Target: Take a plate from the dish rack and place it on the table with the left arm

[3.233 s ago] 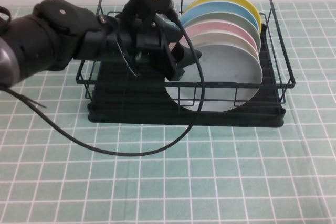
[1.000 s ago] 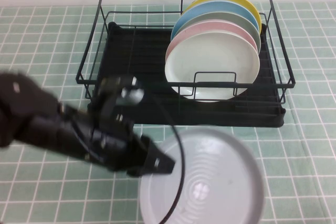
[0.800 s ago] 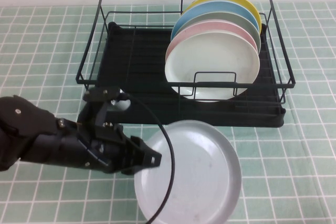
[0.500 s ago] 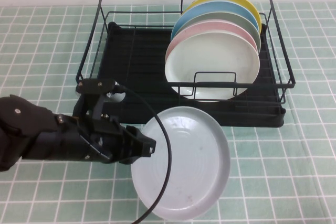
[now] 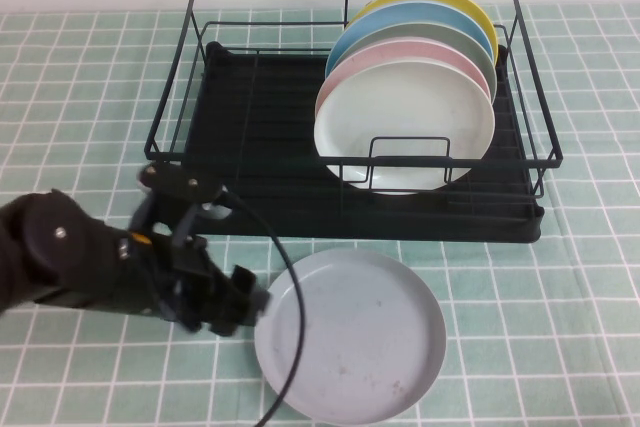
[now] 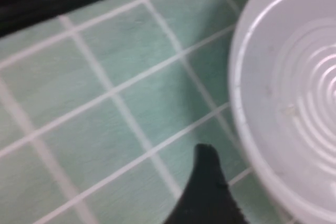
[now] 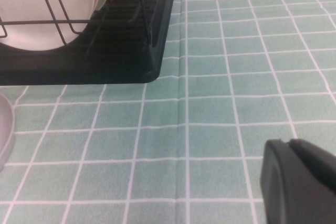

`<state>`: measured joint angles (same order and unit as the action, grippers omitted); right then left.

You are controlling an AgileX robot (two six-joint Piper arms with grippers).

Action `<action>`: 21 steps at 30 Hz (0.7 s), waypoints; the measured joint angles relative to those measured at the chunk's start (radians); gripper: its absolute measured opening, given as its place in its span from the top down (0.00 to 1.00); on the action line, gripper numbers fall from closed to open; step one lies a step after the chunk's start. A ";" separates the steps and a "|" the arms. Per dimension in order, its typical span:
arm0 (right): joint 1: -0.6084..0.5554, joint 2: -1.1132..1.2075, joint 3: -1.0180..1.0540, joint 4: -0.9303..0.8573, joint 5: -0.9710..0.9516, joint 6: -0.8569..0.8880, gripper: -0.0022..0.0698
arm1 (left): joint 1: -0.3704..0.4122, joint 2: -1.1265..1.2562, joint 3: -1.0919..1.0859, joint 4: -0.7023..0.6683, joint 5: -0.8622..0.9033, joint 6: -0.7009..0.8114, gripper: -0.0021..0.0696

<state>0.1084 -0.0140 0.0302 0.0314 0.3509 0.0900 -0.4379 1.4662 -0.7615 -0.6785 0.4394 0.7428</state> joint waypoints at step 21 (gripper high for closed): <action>0.000 0.000 0.000 0.000 0.000 0.000 1.00 | 0.000 -0.907 0.188 0.558 0.157 -0.499 0.97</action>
<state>0.1084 -0.0140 0.0302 0.0314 0.3509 0.0900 -0.4379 0.5595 -0.5735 -0.1203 0.5969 0.2434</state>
